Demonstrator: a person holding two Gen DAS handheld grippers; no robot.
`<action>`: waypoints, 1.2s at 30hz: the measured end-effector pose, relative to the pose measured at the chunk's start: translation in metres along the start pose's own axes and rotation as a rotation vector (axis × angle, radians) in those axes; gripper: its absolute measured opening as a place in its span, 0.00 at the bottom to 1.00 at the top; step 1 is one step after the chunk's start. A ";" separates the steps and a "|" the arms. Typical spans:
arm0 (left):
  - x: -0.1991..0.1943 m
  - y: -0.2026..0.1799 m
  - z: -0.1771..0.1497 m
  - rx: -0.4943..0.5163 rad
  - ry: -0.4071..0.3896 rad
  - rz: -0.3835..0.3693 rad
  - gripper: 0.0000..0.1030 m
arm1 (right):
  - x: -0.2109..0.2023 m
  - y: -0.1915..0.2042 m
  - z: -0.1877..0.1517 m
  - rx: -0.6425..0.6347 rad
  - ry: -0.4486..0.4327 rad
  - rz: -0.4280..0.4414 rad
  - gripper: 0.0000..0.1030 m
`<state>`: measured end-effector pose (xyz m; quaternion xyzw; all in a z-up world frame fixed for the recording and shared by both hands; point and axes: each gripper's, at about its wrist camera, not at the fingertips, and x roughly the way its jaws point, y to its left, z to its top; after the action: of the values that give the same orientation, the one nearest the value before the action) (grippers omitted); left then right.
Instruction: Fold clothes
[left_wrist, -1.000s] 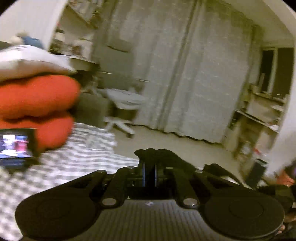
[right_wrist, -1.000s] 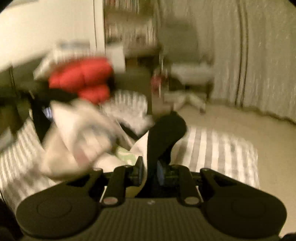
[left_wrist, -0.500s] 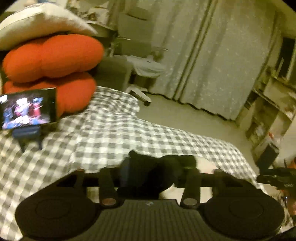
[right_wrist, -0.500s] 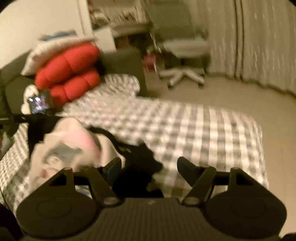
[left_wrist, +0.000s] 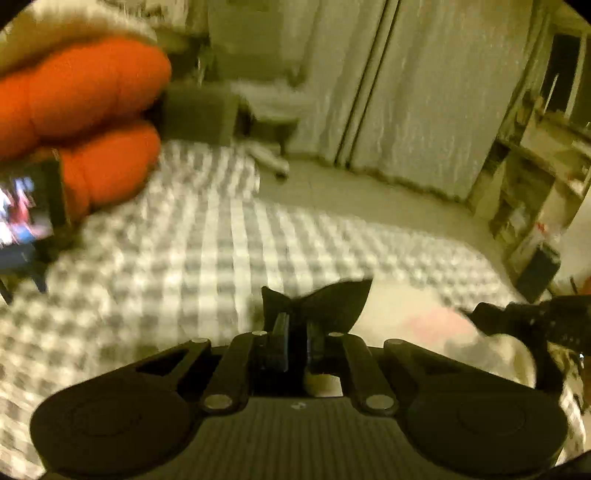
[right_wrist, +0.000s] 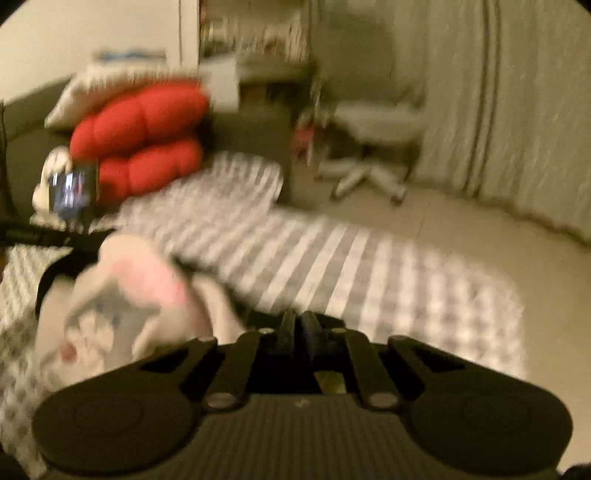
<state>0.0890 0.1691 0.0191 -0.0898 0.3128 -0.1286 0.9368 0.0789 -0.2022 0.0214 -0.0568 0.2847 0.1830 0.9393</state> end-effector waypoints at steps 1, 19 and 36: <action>-0.010 -0.002 0.001 0.002 -0.036 -0.006 0.06 | -0.011 -0.001 0.003 -0.005 -0.044 -0.027 0.06; -0.235 -0.057 0.044 0.089 -0.638 -0.008 0.05 | -0.234 0.065 0.060 -0.324 -0.767 -0.564 0.05; -0.023 0.007 0.042 0.063 -0.133 0.194 0.11 | 0.026 0.002 0.042 -0.242 -0.163 -0.385 0.06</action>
<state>0.0980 0.1864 0.0635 -0.0381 0.2531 -0.0407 0.9658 0.1197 -0.1836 0.0413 -0.2073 0.1679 0.0372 0.9631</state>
